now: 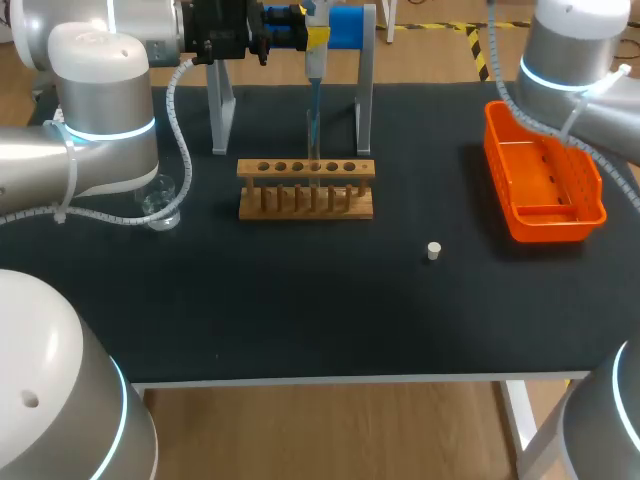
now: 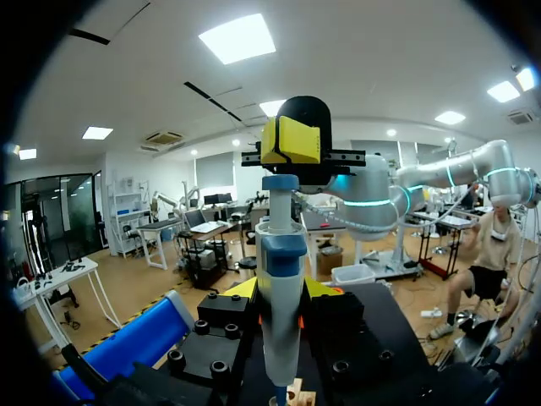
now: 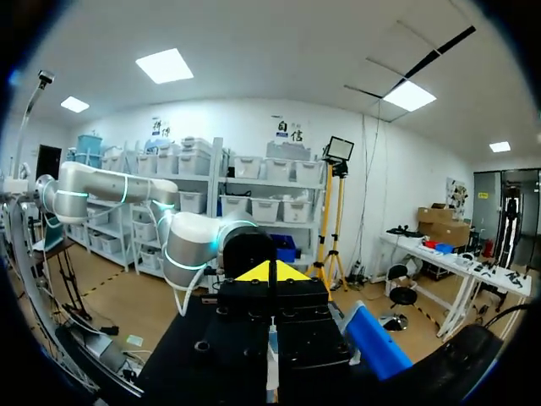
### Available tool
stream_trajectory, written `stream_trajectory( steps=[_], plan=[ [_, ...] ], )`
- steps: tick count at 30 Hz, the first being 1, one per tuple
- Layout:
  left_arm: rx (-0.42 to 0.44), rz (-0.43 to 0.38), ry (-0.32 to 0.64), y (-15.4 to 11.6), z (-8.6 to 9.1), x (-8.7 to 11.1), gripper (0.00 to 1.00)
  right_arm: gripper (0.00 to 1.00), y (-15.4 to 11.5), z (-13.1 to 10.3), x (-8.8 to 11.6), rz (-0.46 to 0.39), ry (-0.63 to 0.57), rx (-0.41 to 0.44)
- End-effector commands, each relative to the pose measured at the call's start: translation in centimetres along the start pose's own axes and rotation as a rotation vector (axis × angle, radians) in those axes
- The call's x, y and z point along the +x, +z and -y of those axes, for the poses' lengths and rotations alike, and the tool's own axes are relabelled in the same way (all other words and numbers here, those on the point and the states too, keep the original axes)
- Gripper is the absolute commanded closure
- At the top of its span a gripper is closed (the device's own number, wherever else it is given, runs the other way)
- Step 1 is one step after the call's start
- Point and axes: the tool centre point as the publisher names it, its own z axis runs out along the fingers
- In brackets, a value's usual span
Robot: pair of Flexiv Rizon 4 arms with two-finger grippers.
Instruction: Invert the test tube, pick up the pipette, mount the tip to pipette, aspirate from beaker and dispense into the tube, eject the tip, return the pipette, and cap with the stopper.
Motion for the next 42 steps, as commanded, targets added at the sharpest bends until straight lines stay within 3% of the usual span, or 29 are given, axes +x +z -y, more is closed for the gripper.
stream_trajectory(
  steps=[1,42],
  plan=[
    [-0.001,0.001,0.0,0.1,0.0,0.0,1.0,1.0,0.9,0.0,-0.5,-0.02,0.012,0.001],
    [-0.001,0.001,0.0,0.1,0.0,0.0,1.0,1.0,3.0,2.5,-0.3,-0.072,0.094,0.035]
  ],
)
